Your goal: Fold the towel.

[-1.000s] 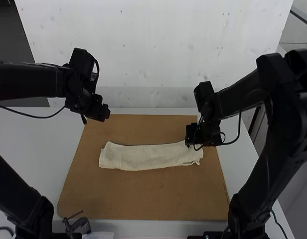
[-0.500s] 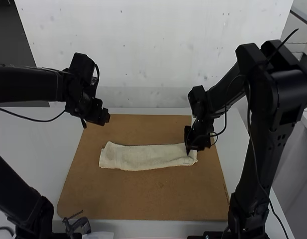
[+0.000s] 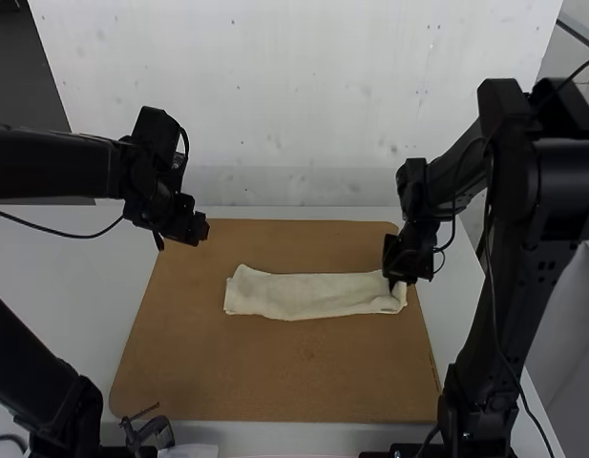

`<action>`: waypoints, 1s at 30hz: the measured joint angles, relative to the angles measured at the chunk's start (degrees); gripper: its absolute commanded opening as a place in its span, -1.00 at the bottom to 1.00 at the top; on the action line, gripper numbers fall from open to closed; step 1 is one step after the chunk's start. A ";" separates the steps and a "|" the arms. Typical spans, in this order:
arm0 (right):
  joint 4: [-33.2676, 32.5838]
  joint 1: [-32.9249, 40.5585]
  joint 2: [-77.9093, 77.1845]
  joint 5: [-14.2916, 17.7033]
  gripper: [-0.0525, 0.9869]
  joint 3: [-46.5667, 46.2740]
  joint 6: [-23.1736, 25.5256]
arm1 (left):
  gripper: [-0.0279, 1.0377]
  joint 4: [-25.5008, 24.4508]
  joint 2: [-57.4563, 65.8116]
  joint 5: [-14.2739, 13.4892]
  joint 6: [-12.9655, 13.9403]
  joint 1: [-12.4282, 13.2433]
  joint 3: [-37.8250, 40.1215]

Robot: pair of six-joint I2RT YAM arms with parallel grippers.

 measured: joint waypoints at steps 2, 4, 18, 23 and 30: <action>-0.61 -3.28 -1.18 0.83 -0.87 0.42 -1.60 | 0.90 0.48 -0.68 0.00 0.00 0.04 -0.48; -0.66 -5.38 -1.88 1.27 -0.87 1.01 -3.19 | 0.90 0.74 -1.27 0.02 -0.02 0.04 -0.55; -0.52 -20.81 0.90 2.62 -0.87 7.08 -13.22 | 0.90 1.20 -2.10 0.00 -0.02 0.04 -1.29; -1.20 -20.33 0.87 3.17 -0.87 7.54 -14.21 | 0.90 1.44 -2.10 0.00 -0.02 0.04 -1.29; -2.60 -7.76 -5.57 5.55 -0.86 4.33 -10.97 | 0.90 1.92 -2.10 0.00 -0.02 0.11 -1.27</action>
